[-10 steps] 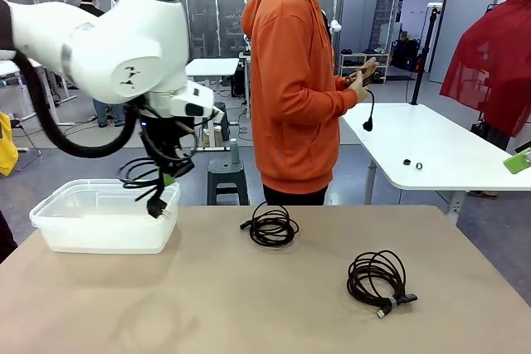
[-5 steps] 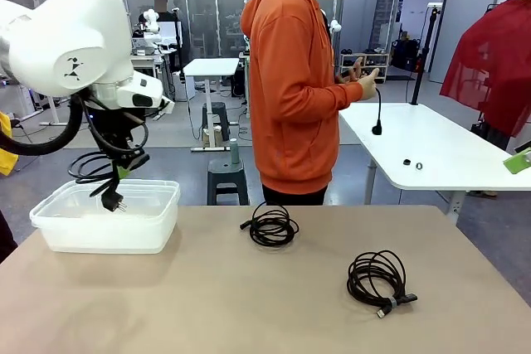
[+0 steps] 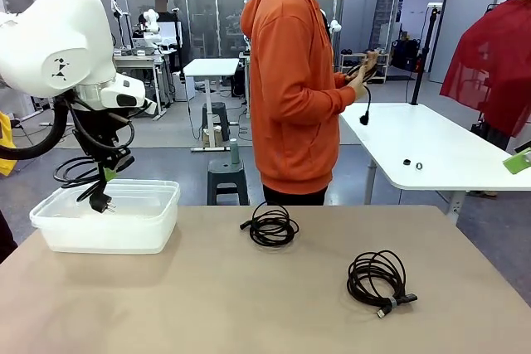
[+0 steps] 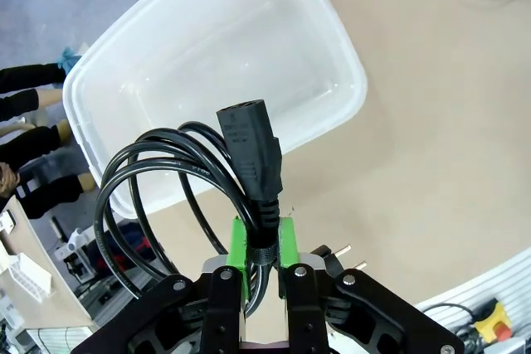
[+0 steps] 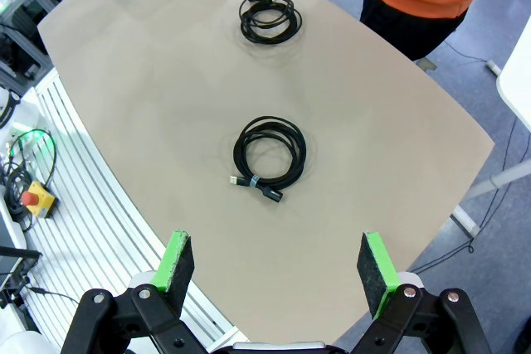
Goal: Organize and store the cables.
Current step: Place the Power Cable into the Organizing box.
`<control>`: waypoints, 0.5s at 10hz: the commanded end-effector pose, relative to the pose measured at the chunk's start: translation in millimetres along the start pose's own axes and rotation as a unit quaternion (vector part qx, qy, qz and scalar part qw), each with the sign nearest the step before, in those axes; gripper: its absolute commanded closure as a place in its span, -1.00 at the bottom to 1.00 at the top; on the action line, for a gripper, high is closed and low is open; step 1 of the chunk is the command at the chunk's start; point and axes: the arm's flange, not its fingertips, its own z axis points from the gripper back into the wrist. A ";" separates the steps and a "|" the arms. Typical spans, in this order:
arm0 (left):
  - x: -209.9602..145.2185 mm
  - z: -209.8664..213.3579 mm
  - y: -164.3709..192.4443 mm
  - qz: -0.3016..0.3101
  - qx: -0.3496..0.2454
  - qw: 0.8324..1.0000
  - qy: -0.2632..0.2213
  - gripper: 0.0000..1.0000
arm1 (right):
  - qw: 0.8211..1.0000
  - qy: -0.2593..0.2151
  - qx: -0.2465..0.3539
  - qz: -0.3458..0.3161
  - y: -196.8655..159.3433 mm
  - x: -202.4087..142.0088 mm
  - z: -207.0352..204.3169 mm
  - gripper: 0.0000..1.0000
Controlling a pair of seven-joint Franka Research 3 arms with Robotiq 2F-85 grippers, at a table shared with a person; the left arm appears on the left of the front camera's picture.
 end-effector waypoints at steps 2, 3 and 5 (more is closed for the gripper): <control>13.1 -6.1 13.6 0.020 0.000 1.000 -0.005 0.66 | 1.000 -0.003 0.005 0.006 -0.2 -0.7 0.0 -1.00; 16.9 -8.8 16.6 0.031 -0.001 1.000 -0.001 0.66 | 1.000 -0.003 0.005 0.006 -0.2 -0.7 0.0 -1.00; 23.4 -18.9 21.8 0.055 0.009 0.998 0.002 0.66 | 1.000 -0.003 0.005 0.006 -0.2 -0.7 0.0 -1.00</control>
